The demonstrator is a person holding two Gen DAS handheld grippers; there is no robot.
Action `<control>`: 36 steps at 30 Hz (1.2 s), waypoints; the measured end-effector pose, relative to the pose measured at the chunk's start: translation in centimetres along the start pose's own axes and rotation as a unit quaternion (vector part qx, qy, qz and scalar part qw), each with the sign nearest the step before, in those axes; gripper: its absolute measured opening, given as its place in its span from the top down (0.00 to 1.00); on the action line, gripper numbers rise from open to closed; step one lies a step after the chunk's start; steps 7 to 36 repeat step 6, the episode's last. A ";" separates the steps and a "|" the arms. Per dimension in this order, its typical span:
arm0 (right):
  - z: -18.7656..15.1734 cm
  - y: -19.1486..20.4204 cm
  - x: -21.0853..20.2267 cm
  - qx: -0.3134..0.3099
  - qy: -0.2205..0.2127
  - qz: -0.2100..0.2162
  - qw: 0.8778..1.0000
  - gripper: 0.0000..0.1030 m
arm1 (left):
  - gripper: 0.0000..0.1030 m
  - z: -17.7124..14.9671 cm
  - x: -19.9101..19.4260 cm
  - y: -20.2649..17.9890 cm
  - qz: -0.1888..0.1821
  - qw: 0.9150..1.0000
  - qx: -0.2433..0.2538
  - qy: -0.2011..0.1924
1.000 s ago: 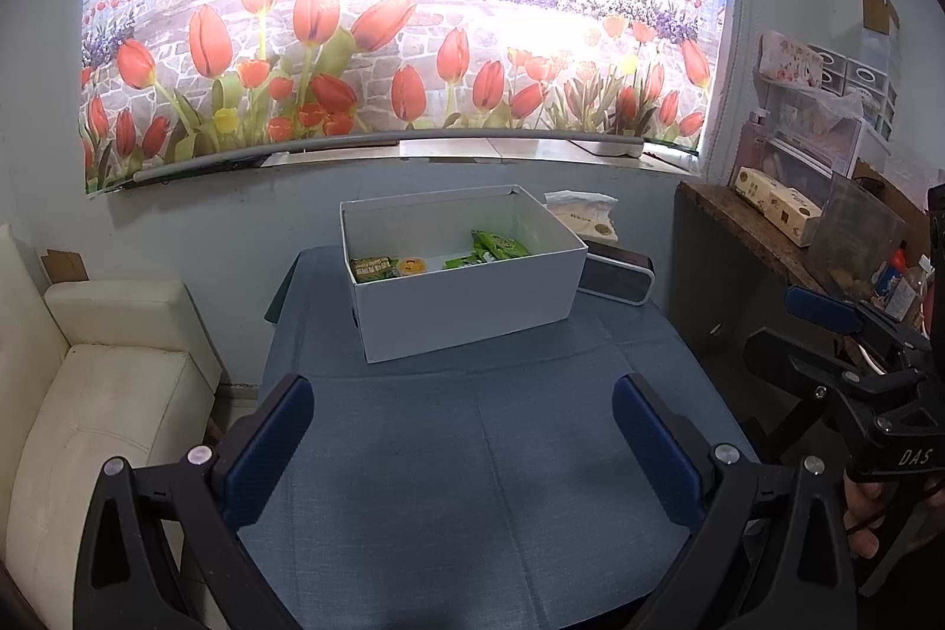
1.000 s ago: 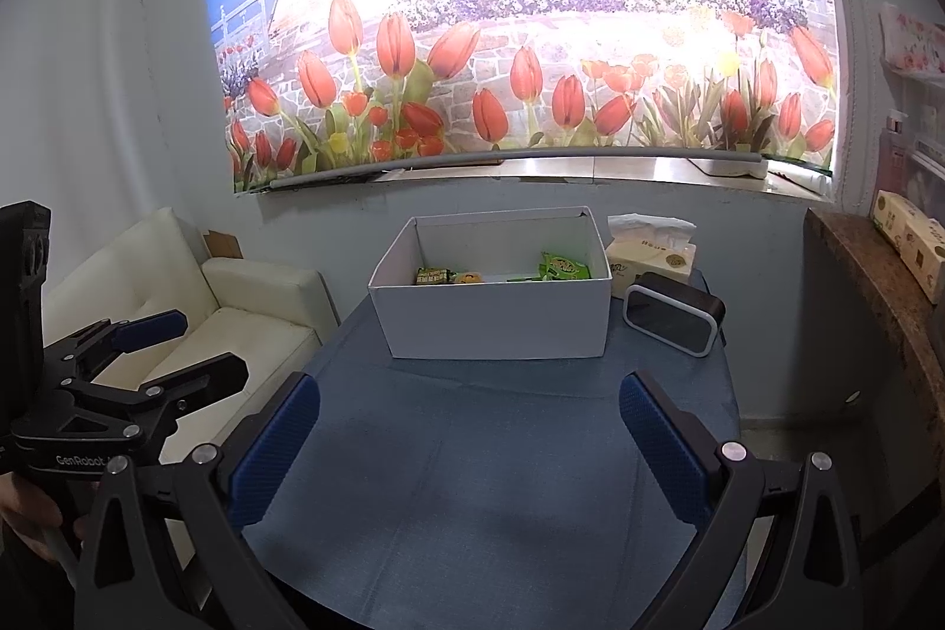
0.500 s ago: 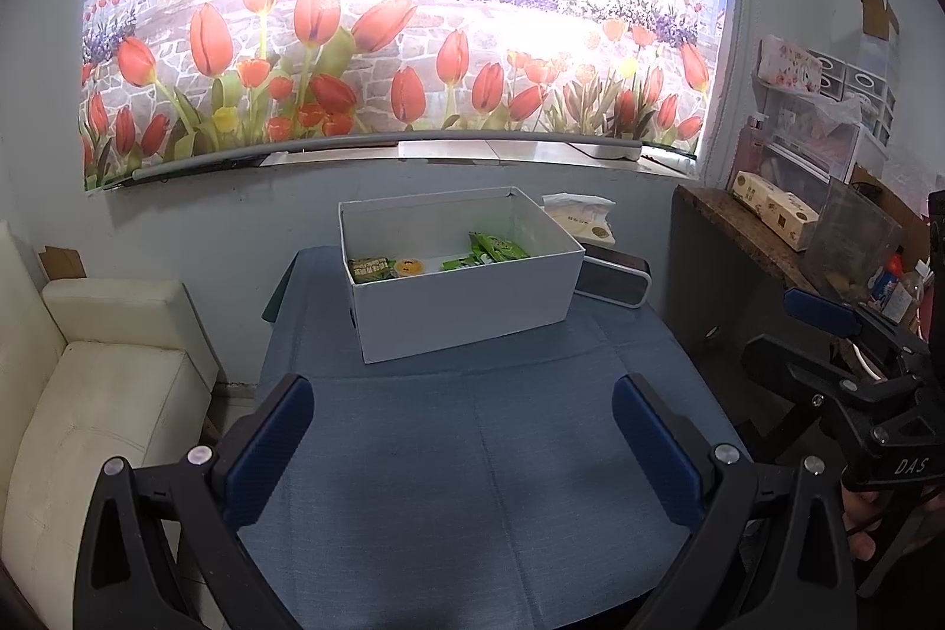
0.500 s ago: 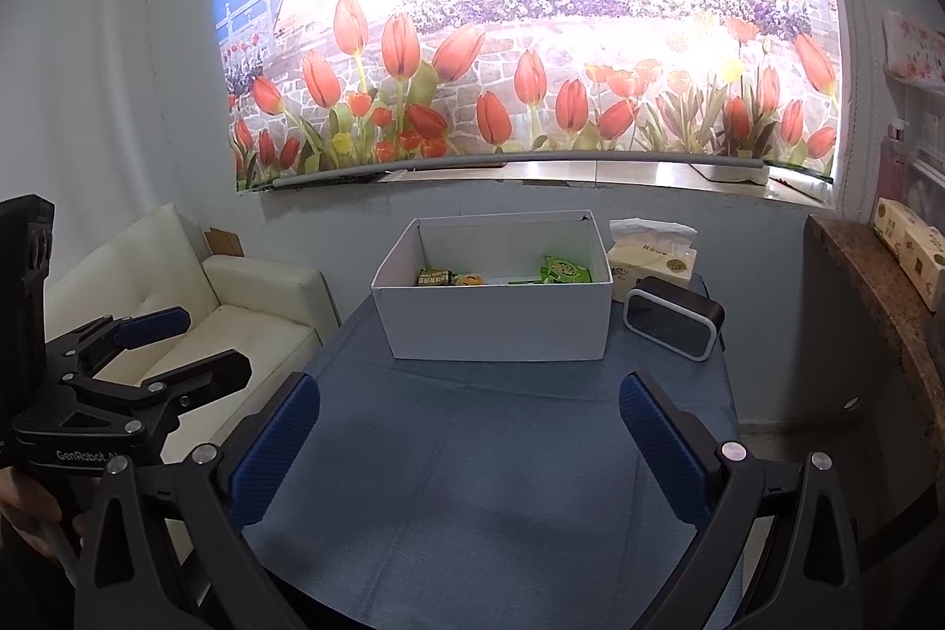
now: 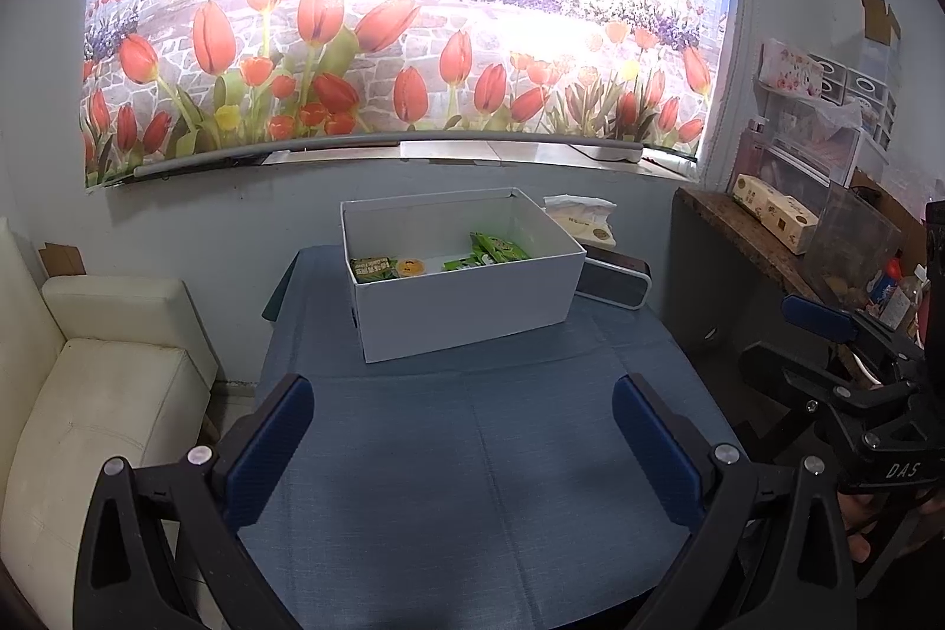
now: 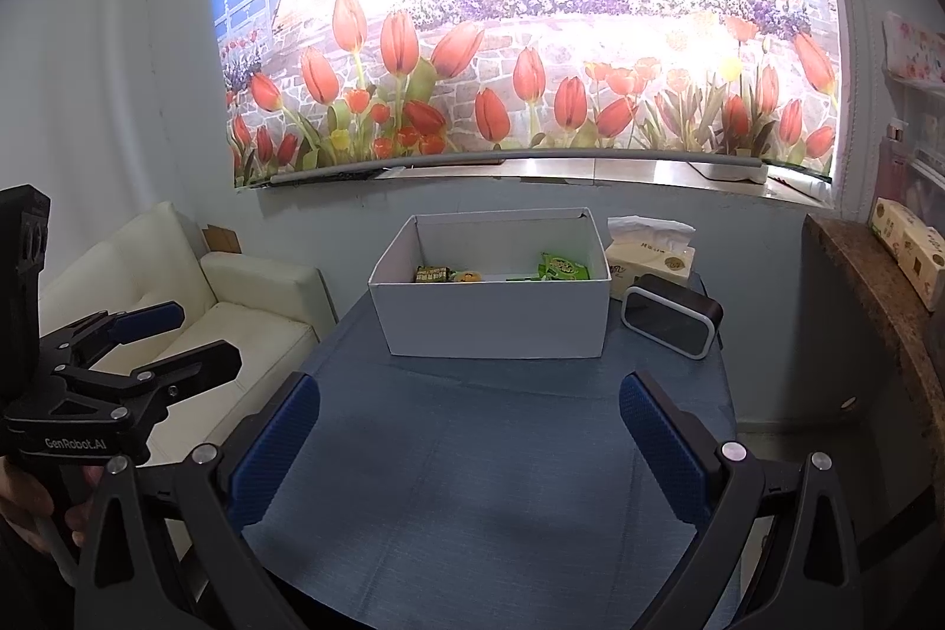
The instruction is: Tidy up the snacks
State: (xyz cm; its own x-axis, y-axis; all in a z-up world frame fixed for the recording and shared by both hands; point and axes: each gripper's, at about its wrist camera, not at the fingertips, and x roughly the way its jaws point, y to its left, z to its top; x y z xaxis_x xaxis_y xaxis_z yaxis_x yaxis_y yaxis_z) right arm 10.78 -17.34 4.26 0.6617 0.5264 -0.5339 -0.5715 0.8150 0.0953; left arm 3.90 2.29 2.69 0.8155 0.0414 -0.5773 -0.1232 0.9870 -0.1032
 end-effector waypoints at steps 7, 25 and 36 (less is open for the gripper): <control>-0.1 0.0 0.0 0.000 0.000 0.000 1.000 0.00 | 0.00 0.1 -0.5 -0.1 -0.008 1.000 0.000 -0.007; -0.1 0.0 0.0 0.000 0.000 0.000 1.000 0.00 | 0.00 0.1 -0.5 -0.1 -0.008 1.000 0.000 -0.007; -0.1 0.0 0.0 0.000 0.000 0.000 1.000 0.00 | 0.00 0.1 -0.5 -0.1 -0.008 1.000 0.000 -0.007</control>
